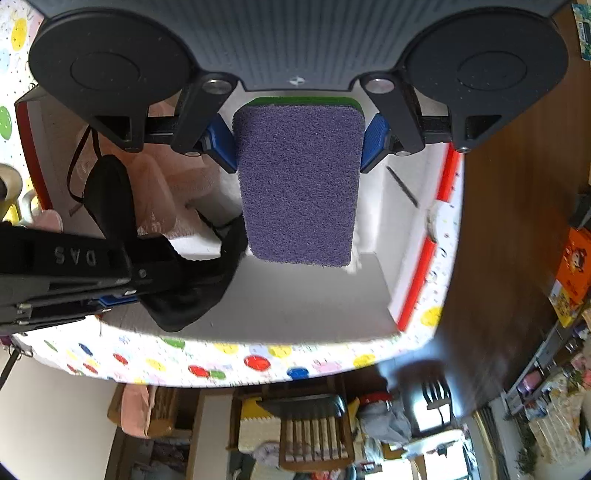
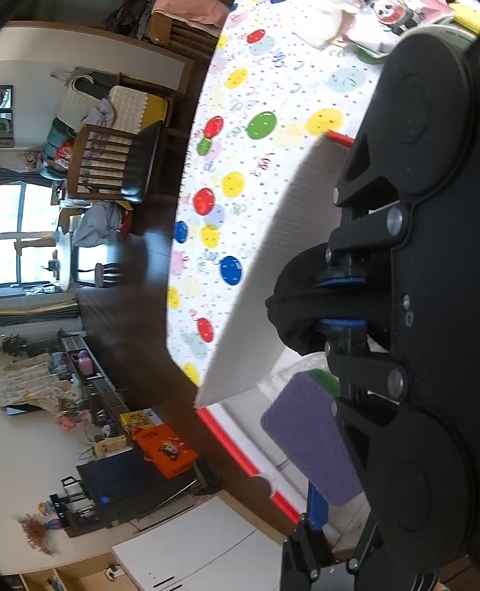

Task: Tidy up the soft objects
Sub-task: 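Carry the purple sponge and black cloth with both tools into the red box, then open the left tool to drop the sponge while the right tool releases the black cloth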

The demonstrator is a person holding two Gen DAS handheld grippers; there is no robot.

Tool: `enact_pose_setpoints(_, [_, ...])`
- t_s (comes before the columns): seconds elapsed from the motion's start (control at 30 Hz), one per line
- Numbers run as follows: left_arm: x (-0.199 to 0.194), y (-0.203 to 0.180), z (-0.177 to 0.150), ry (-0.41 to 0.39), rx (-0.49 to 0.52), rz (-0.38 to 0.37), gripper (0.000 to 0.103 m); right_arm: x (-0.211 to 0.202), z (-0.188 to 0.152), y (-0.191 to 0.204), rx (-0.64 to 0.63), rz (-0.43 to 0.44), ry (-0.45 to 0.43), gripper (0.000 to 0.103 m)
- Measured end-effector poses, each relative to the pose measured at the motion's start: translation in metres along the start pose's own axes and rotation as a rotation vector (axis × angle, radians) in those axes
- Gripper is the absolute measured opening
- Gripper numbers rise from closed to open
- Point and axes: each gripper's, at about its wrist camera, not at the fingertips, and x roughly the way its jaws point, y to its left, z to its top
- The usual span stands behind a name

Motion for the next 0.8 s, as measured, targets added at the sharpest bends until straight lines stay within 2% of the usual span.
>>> enact_pose_setpoints(0.3, [0.021, -0.001, 0.001, 0.082, -0.01, -0.018, 0.07, 0.0, -0.008, 0.005, -0.002, -0.019, 0.012, 0.025])
enact_pose_setpoints(0.43, [0.026, -0.002, 0.001, 0.1, -0.022, -0.018, 0.07, -0.005, -0.006, 0.004, 0.021, -0.004, 0.021, 0.037])
enact_pose_setpoints(0.6, [0.026, -0.002, 0.001, 0.101, -0.045, -0.027, 0.071, -0.01, -0.006, 0.005, 0.028, 0.0, 0.021, 0.043])
enact_pose_setpoints(0.8, [0.022, -0.003, -0.002, 0.091, -0.044, -0.01, 0.071, -0.021, -0.006, 0.008, 0.018, 0.017, -0.005, 0.057])
